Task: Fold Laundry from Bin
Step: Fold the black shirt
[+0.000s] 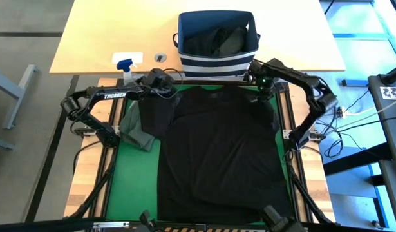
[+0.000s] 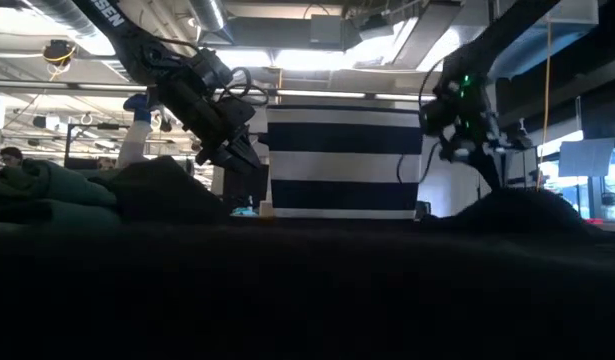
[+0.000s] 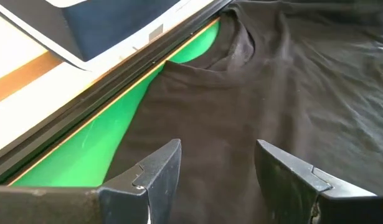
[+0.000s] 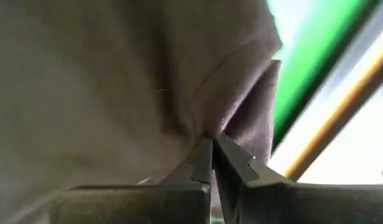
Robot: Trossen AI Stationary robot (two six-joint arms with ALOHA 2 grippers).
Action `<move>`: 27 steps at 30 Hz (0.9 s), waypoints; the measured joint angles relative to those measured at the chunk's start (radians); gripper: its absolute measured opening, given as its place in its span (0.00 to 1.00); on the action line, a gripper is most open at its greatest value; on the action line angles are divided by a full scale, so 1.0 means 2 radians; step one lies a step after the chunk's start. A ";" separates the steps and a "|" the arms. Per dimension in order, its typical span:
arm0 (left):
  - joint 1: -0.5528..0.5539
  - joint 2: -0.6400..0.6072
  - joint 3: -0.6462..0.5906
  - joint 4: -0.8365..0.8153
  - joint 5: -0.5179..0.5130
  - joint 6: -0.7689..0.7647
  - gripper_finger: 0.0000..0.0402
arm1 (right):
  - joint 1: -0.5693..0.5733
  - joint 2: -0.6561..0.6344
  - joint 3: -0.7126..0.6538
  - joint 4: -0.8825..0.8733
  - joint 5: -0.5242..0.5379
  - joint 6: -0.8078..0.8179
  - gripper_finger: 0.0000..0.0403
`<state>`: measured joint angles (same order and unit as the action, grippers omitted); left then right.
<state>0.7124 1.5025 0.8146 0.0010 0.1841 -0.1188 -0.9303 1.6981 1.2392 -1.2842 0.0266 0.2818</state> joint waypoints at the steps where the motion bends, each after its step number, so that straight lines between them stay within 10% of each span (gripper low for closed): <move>1: -0.002 0.000 0.000 0.000 0.000 0.000 0.49 | 0.008 -0.010 0.000 0.004 -0.020 0.004 0.01; 11: -0.021 0.000 0.000 0.001 0.005 0.038 0.49 | 0.113 -0.039 0.000 0.204 -0.205 0.121 0.03; 27: -0.025 0.000 0.000 0.006 0.004 0.037 0.49 | 0.208 0.018 0.000 0.578 -0.192 0.200 0.05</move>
<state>0.6617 1.5027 0.8146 0.0124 0.1914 -0.0439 -0.5141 1.7339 1.2388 -0.1274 -0.3580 0.6815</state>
